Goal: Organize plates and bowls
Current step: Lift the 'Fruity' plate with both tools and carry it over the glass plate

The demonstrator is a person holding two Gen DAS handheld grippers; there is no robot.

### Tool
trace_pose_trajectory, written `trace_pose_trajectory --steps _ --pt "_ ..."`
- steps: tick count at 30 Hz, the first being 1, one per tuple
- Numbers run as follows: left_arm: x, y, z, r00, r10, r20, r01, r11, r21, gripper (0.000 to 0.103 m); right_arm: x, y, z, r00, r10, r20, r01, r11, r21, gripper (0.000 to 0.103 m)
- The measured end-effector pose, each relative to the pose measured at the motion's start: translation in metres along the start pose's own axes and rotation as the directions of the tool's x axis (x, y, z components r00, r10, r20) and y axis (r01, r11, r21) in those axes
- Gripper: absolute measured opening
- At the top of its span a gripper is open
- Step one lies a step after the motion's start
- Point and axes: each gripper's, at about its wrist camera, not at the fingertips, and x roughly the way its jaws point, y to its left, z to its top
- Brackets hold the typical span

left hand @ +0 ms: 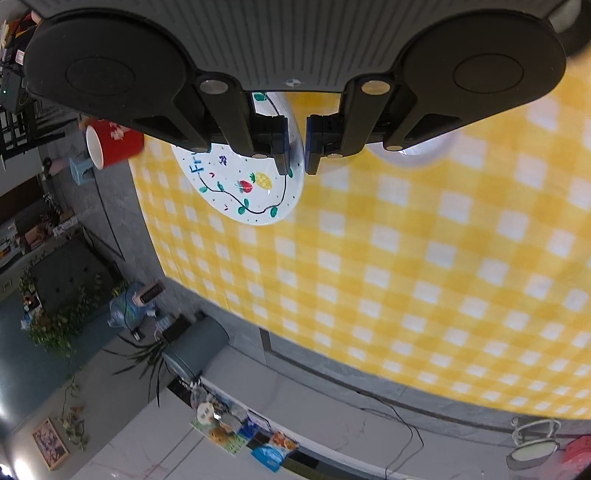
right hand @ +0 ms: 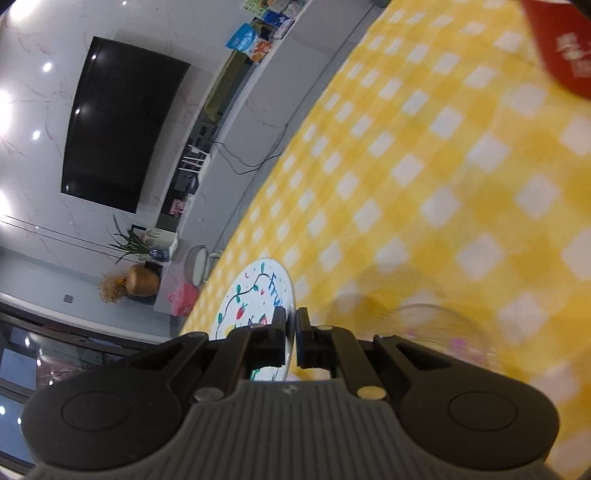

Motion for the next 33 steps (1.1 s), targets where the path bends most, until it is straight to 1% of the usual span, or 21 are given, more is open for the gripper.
trace_pose_trajectory --steps 4,7,11,15,18,23,29,33 --pt "0.006 -0.009 -0.022 0.999 -0.005 -0.037 0.004 1.0 -0.023 0.008 -0.023 -0.019 -0.004 1.0 -0.028 0.006 0.028 1.0 0.001 0.003" --pt "0.008 -0.012 -0.036 0.998 0.004 -0.056 -0.006 0.999 -0.032 0.008 -0.033 -0.032 -0.009 0.999 -0.04 -0.006 0.04 0.999 0.009 0.003" --pt "0.011 -0.015 -0.054 0.998 0.033 -0.061 -0.035 0.999 -0.031 0.008 -0.037 -0.046 -0.016 0.999 -0.05 -0.019 0.05 0.999 0.01 0.003" --pt "0.015 -0.01 -0.069 0.996 0.048 -0.074 -0.052 0.997 -0.052 0.009 -0.036 -0.056 -0.021 0.998 -0.051 -0.028 0.051 0.999 0.013 0.003" --pt "0.019 -0.007 -0.077 0.994 0.061 -0.09 -0.067 0.996 -0.064 0.009 -0.034 -0.058 -0.025 0.997 -0.069 -0.028 0.068 0.998 -0.011 0.002" --pt "0.021 -0.006 -0.084 0.993 0.079 -0.088 -0.084 0.995 -0.052 0.009 -0.029 -0.062 -0.027 0.995 -0.093 -0.035 0.092 0.995 -0.021 0.003" --pt "0.022 -0.007 -0.089 0.993 0.082 -0.082 -0.085 0.996 -0.04 0.009 -0.027 -0.06 -0.03 0.993 -0.121 -0.009 0.121 0.991 -0.061 0.003" --pt "0.025 -0.008 -0.093 0.992 0.097 -0.086 -0.1 0.995 -0.028 0.009 -0.025 -0.059 -0.032 0.989 -0.145 0.003 0.145 0.987 -0.077 0.003"
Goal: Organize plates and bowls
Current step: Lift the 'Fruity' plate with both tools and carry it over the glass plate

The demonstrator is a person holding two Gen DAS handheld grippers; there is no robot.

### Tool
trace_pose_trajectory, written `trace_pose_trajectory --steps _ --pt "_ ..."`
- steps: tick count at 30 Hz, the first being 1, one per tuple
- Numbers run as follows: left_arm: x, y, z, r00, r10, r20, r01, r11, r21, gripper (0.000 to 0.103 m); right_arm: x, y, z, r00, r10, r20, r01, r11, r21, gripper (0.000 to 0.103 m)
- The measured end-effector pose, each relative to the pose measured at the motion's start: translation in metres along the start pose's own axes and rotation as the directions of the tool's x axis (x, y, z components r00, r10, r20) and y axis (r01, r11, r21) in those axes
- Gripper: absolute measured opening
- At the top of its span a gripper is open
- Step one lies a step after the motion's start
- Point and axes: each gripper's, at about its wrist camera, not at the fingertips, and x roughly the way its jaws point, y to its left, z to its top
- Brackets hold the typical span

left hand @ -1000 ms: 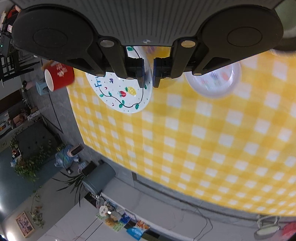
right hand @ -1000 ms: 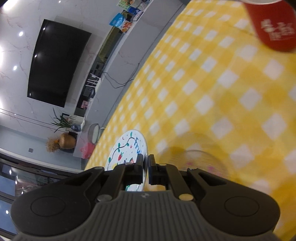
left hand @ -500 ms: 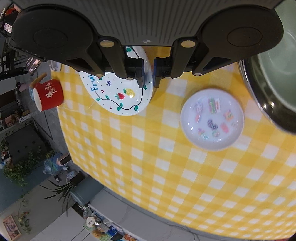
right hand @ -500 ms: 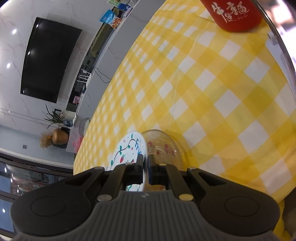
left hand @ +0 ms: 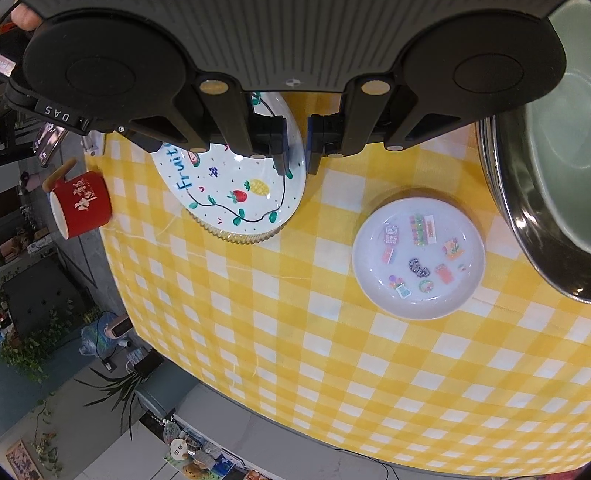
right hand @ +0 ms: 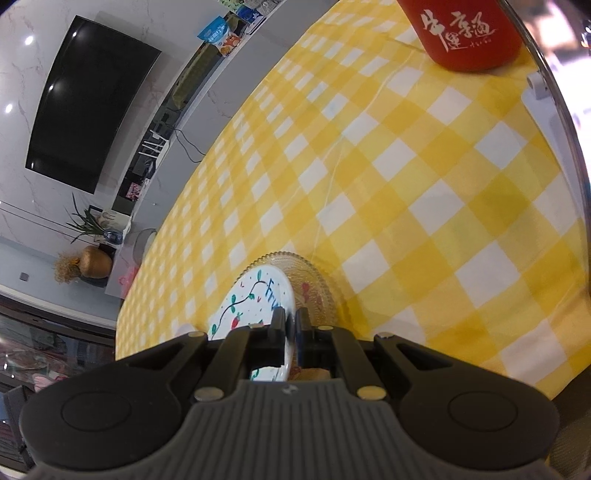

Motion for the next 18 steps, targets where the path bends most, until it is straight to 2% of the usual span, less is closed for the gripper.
trace_pose_trajectory --steps 18 --pt "0.006 -0.005 -0.01 0.999 0.032 0.022 -0.033 0.998 0.048 0.007 0.005 0.013 -0.004 0.994 -0.074 0.076 0.083 0.989 -0.125 0.005"
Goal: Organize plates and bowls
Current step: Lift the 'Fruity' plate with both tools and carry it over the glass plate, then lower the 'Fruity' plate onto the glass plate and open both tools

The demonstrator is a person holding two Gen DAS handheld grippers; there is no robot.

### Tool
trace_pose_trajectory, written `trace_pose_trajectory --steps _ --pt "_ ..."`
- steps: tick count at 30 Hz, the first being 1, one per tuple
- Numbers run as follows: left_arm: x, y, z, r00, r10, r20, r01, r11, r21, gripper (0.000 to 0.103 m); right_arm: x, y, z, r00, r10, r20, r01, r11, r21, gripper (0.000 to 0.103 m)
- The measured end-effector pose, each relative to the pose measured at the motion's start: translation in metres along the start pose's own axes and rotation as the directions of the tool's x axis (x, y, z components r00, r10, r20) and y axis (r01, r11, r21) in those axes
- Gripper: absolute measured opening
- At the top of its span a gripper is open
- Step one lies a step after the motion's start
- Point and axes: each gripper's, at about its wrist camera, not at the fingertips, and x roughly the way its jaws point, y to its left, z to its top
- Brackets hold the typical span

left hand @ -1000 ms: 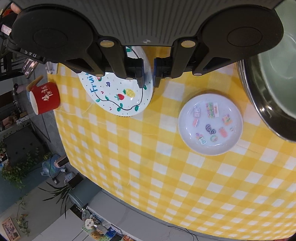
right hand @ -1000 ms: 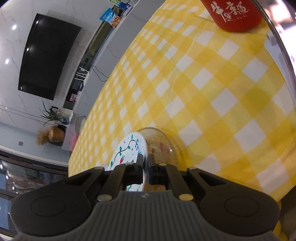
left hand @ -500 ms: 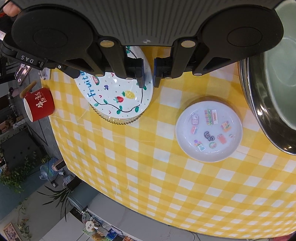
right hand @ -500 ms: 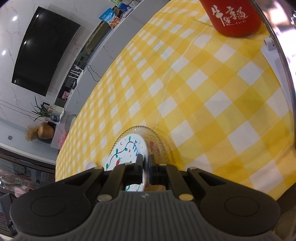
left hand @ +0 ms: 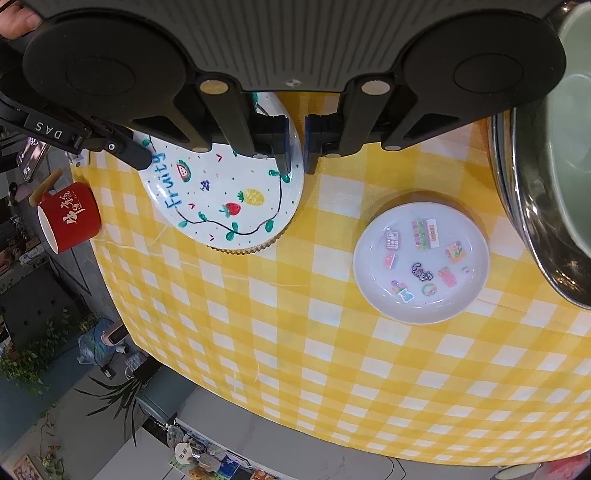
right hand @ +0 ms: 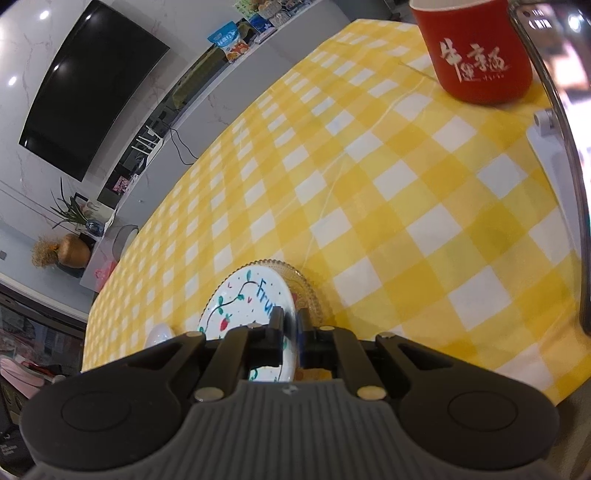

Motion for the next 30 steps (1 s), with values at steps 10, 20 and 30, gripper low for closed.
trace_pose_trajectory --steps 10,20,30 --pt "0.002 -0.005 -0.004 0.999 0.019 0.031 -0.02 0.999 0.03 0.007 0.01 0.004 0.001 0.999 -0.037 0.026 0.038 0.998 -0.053 0.008" --pt "0.003 -0.008 -0.007 0.998 0.034 0.047 -0.035 0.999 0.038 0.007 0.012 0.023 -0.007 0.99 -0.11 0.087 0.124 0.975 -0.182 0.009" --pt "0.004 -0.012 -0.008 0.997 0.052 0.058 -0.055 0.997 0.055 0.007 0.022 0.04 -0.017 0.964 -0.218 0.154 0.258 0.908 -0.33 0.008"
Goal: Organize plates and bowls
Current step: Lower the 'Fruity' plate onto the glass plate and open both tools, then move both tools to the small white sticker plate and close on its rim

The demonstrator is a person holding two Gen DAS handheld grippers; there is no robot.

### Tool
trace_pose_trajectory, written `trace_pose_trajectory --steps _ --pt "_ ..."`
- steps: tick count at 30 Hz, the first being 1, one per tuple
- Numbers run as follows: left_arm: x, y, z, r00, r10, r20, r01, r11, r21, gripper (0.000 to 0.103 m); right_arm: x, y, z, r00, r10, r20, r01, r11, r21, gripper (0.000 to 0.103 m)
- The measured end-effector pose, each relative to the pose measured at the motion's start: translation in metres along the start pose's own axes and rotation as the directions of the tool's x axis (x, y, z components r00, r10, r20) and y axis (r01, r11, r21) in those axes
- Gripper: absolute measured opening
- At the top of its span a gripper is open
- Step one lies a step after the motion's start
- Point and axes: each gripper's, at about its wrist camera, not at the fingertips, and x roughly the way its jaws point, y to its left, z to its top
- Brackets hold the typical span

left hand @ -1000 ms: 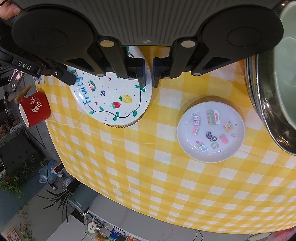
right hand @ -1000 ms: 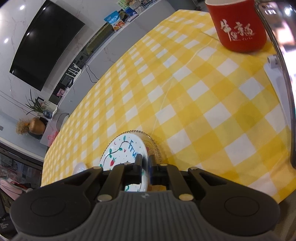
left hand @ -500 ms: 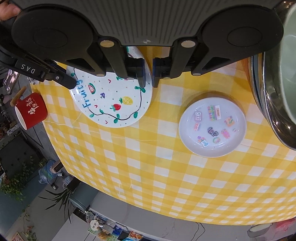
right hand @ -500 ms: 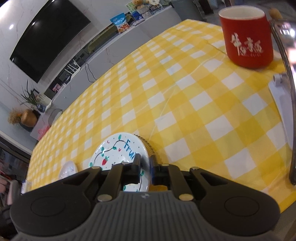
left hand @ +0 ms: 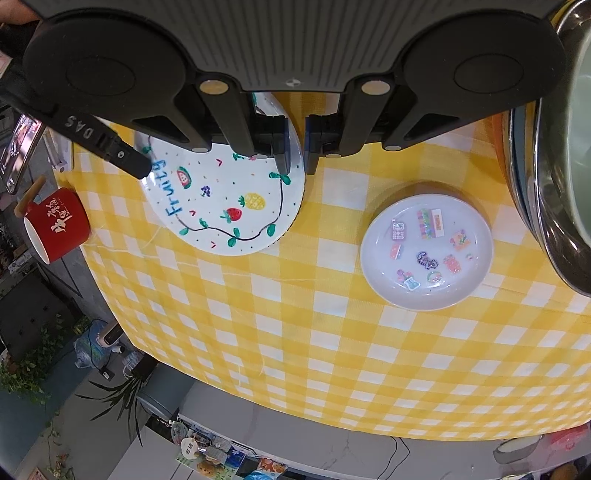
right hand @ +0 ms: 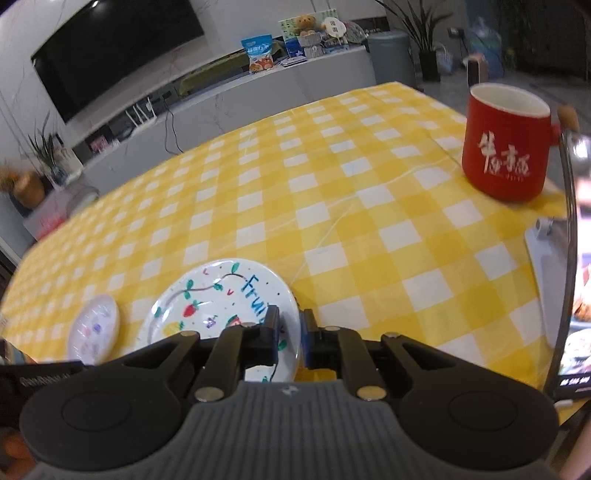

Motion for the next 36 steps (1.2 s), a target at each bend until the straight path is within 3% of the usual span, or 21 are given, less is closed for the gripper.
trace_pose_trajectory --steps 9,13,16,18,26,36 --pt "0.002 -0.006 0.002 1.0 0.02 0.003 -0.02 0.999 0.042 0.01 0.005 0.006 0.001 0.999 -0.044 0.032 0.047 0.996 -0.079 0.005" --pt "-0.001 -0.007 0.004 0.999 0.045 0.02 -0.046 0.995 0.091 0.012 -0.001 0.007 0.002 0.996 -0.063 0.062 0.068 0.994 -0.083 0.009" --pt "-0.008 -0.008 0.008 0.998 0.056 0.038 -0.061 0.99 0.125 0.02 -0.007 0.006 0.005 0.996 -0.05 0.08 0.056 0.996 -0.066 0.011" --pt "-0.014 -0.01 0.01 0.998 0.046 0.047 -0.053 0.987 0.152 0.022 -0.011 0.007 0.006 0.995 -0.035 0.097 0.041 0.997 -0.06 0.019" --pt "-0.042 -0.02 0.029 0.998 0.029 0.053 -0.043 0.956 0.289 0.028 -0.018 0.024 0.012 0.989 0.083 0.119 -0.076 0.995 -0.062 0.034" --pt "-0.064 -0.001 0.079 1.0 0.031 -0.003 -0.026 0.904 0.428 0.029 -0.004 0.064 0.021 0.953 0.302 0.013 -0.301 0.953 -0.021 0.044"
